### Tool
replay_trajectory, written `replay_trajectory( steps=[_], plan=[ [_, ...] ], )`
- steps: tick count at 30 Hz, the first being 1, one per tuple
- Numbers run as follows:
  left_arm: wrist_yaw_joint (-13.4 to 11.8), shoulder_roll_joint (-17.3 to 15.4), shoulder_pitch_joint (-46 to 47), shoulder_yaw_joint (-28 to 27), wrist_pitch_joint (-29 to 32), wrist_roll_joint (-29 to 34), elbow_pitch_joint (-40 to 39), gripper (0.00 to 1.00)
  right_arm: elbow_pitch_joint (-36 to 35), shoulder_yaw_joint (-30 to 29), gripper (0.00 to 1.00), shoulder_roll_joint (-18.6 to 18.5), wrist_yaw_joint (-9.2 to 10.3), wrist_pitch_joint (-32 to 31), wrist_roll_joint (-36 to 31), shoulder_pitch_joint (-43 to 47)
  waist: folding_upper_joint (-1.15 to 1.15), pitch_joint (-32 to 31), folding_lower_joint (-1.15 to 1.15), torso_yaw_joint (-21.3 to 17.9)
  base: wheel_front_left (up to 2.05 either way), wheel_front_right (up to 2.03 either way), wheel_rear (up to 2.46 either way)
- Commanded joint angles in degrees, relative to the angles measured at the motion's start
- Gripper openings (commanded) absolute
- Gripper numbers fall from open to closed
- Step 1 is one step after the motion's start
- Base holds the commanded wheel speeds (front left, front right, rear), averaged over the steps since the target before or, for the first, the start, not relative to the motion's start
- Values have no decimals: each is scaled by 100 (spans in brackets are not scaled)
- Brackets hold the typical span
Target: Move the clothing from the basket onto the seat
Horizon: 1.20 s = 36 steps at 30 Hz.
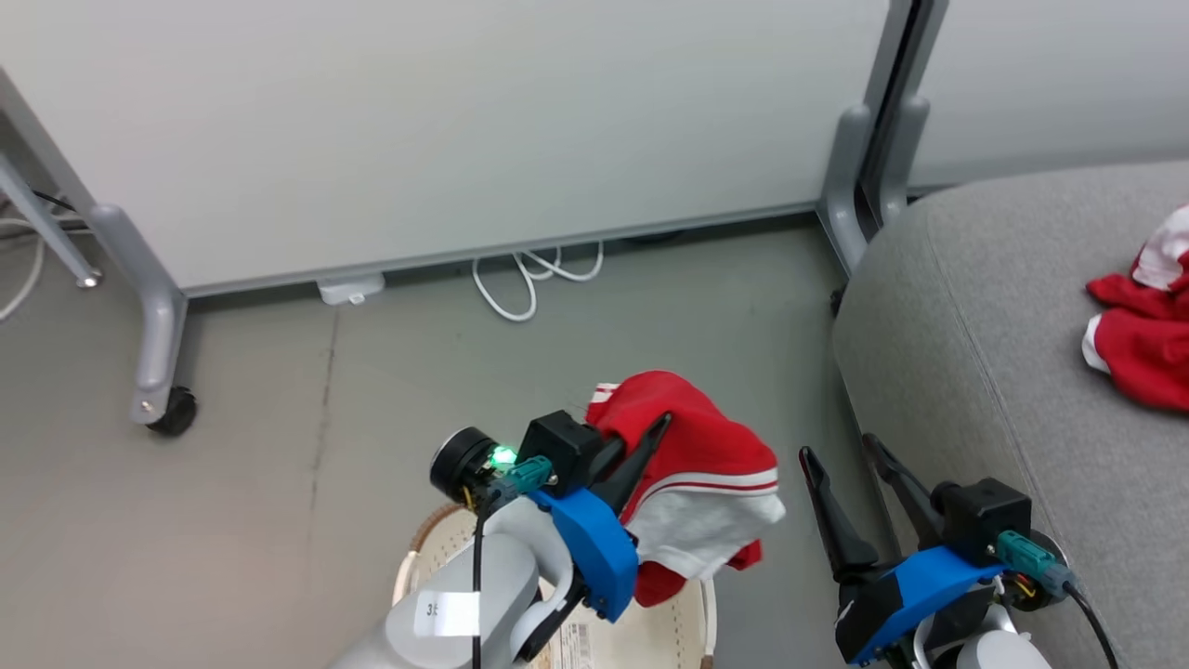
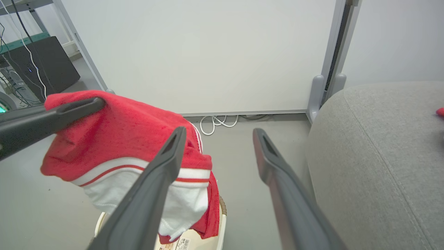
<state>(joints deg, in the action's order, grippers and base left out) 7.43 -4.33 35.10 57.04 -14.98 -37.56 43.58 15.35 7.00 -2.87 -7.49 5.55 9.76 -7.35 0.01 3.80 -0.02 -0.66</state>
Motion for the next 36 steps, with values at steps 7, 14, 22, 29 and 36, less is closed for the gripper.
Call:
replay_trajectory(
  steps=[7,14,22,29,36],
  plan=[
    [7,31,216,-23,-29,144,-419,0,-71,43,100,-3,-1,-99,68,239,-1,-386,2,253,0,0,0],
    [7,47,500,-9,-30,162,-660,0,-128,24,100,-3,-1,-136,116,331,-1,-522,2,376,0,0,0],
    [7,55,721,-7,-30,96,-734,0,-116,82,100,-3,-1,-124,159,349,-1,-579,2,436,0,0,0],
    [7,21,679,-15,-30,91,-747,0,-91,107,100,-3,-1,-113,164,324,-1,-570,2,426,0,0,0],
    [7,30,693,-1,-30,66,-724,0,-118,122,100,-3,-1,-137,166,342,-1,-527,2,430,0,0,0]
  ],
)
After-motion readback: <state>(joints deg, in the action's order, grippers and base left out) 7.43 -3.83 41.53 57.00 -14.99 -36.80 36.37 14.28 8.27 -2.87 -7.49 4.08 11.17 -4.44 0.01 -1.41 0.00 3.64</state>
